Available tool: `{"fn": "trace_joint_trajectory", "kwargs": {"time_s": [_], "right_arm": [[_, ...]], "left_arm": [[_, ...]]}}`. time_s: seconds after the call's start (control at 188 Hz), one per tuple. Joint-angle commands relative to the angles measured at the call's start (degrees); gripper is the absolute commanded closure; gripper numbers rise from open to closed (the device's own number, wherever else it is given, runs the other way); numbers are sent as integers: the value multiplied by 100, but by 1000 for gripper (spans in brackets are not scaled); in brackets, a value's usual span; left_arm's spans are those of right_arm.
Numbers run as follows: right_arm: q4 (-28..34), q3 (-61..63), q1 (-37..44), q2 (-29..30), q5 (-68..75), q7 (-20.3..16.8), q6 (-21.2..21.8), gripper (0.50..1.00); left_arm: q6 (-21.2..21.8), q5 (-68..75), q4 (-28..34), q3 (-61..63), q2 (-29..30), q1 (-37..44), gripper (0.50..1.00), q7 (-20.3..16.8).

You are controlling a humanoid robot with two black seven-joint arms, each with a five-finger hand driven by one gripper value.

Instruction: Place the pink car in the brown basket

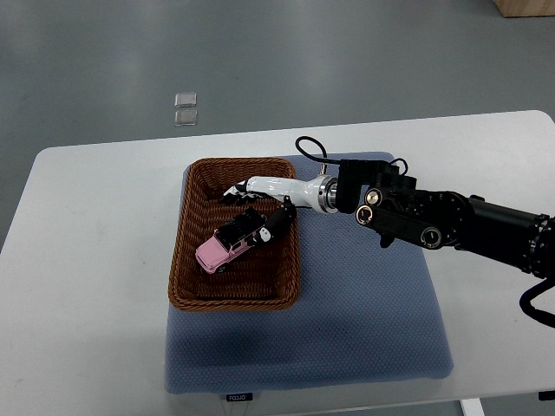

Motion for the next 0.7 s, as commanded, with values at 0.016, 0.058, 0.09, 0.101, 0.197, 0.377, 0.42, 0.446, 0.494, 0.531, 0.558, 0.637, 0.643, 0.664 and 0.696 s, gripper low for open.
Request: {"fn": "trace_joint_trajectory", "kwargs": {"time_s": [0.016, 0.058, 0.09, 0.101, 0.197, 0.377, 0.42, 0.446, 0.494, 0.531, 0.558, 0.637, 0.643, 0.664, 0.696], "right_arm": [[17, 497, 15, -306, 67, -2, 68, 607], [17, 708, -3, -429, 120, 7, 68, 607], [17, 910, -29, -526, 199, 16, 59, 607], [17, 998, -38, -561, 234, 16, 59, 607], [17, 1763, -231, -746, 753, 86, 68, 607], [-9, 3741, -1259, -807, 2572, 376, 111, 599], [-26, 4110, -1541, -799, 3055, 473, 103, 595], [-35, 4347, -1725, -781, 3449, 543, 103, 595], [-35, 4593, -1918, -720, 3986, 596, 111, 595], [-44, 4681, -2042, -649, 4374, 614, 111, 595], [-62, 4787, -2164, -570, 4724, 622, 111, 595], [-246, 4866, -2332, -403, 5402, 631, 129, 595], [-290, 4866, -2349, -394, 5489, 631, 138, 595], [-378, 4875, -2349, -377, 5639, 649, 182, 595], [-518, 4892, -2358, -368, 5850, 675, 261, 595]], "left_arm": [[1, 0, 0, 0, 0, 0, 500, 0], [1, 0, 0, 0, 0, 0, 500, 0], [1, 0, 0, 0, 0, 0, 500, 0], [1, 0, 0, 0, 0, 0, 500, 0], [1, 0, 0, 0, 0, 0, 500, 0], [1, 0, 0, 0, 0, 0, 500, 0], [1, 0, 0, 0, 0, 0, 500, 0], [1, 0, 0, 0, 0, 0, 500, 0], [1, 0, 0, 0, 0, 0, 500, 0], [1, 0, -8, 0, 0, 0, 500, 0], [1, 0, -8, 0, 0, 0, 500, 0], [1, 0, -8, 0, 0, 0, 500, 0], [1, 0, -8, 0, 0, 0, 500, 0], [1, 0, -8, 0, 0, 0, 500, 0], [1, 0, -8, 0, 0, 0, 500, 0]]}}
